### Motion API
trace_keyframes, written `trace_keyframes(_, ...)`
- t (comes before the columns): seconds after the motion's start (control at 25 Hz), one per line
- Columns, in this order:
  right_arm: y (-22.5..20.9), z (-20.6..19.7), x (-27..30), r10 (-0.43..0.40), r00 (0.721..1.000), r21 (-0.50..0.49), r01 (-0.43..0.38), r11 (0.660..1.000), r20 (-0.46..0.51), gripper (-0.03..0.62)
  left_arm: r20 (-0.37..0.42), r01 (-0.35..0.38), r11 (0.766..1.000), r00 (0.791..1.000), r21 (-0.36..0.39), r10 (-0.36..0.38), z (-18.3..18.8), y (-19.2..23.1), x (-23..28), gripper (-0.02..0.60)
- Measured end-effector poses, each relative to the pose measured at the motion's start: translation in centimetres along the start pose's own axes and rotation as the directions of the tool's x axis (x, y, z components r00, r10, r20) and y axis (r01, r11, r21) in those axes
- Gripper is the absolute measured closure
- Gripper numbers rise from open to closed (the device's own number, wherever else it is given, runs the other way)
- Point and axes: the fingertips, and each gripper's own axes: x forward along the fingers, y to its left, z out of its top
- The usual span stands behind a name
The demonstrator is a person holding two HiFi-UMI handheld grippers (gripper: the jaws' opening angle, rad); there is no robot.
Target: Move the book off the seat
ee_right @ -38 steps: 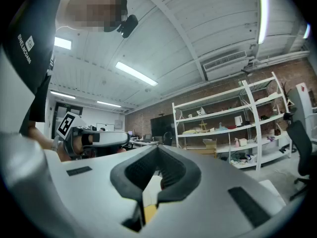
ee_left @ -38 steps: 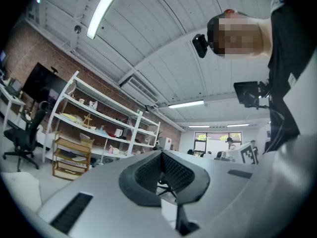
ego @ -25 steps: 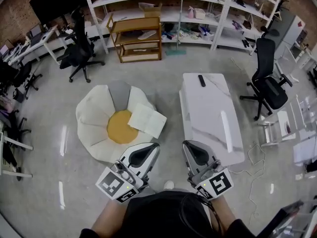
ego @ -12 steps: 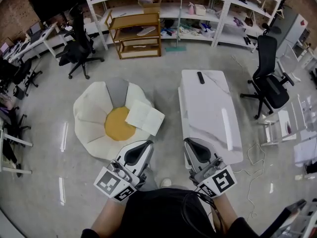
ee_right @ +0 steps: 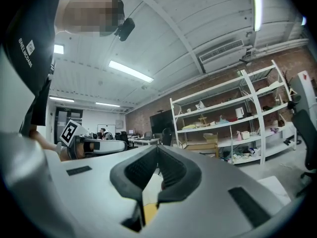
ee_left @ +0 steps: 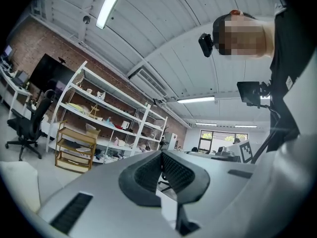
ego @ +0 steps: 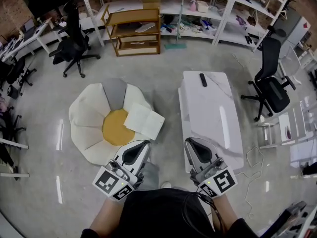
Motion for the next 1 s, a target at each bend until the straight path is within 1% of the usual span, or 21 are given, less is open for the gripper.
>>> trace_keyframes(0.24, -3.1, -0.8, 7.6, -0.033, 0.999, 0.017, 0.034, 0.999, -0.038, 0.580, -0.029, -0.018, 0.999, 0.999, -0.034, 0.017, 1.1, 8.8, 2.3, 0.577)
trace_keyframes(0.52, -5.2, -2.2, 16.1, -0.049, 0.996, 0.025, 0.051, 0.998, -0.076, 0.580, -0.064, -0.018, 0.998, 0.998, -0.058, 0.014, 2.1, 17.4, 3.9, 0.577)
trace_keyframes(0.64, -5.8, -2.4, 19.2, -0.044, 0.996, 0.028, 0.046, 0.999, -0.078, 0.580, -0.076, -0.020, 0.998, 0.997, -0.051, 0.016, 2.5, 20.1, 4.2, 0.577)
trace_keyframes(0.8, -6.1, -2.8, 22.1, -0.024, 0.996, 0.035, 0.028, 0.999, -0.089, 0.580, -0.083, -0.055, 0.997, 0.995, -0.062, 0.050, 2.7, 23.0, 4.1, 0.577)
trace_keyframes(1.0, -6.0, -3.4, 24.3, 0.008, 0.993, 0.047, -0.003, 0.999, -0.114, 0.580, -0.087, -0.097, 0.992, 0.992, -0.080, 0.090, 2.7, 25.0, 3.7, 0.577)
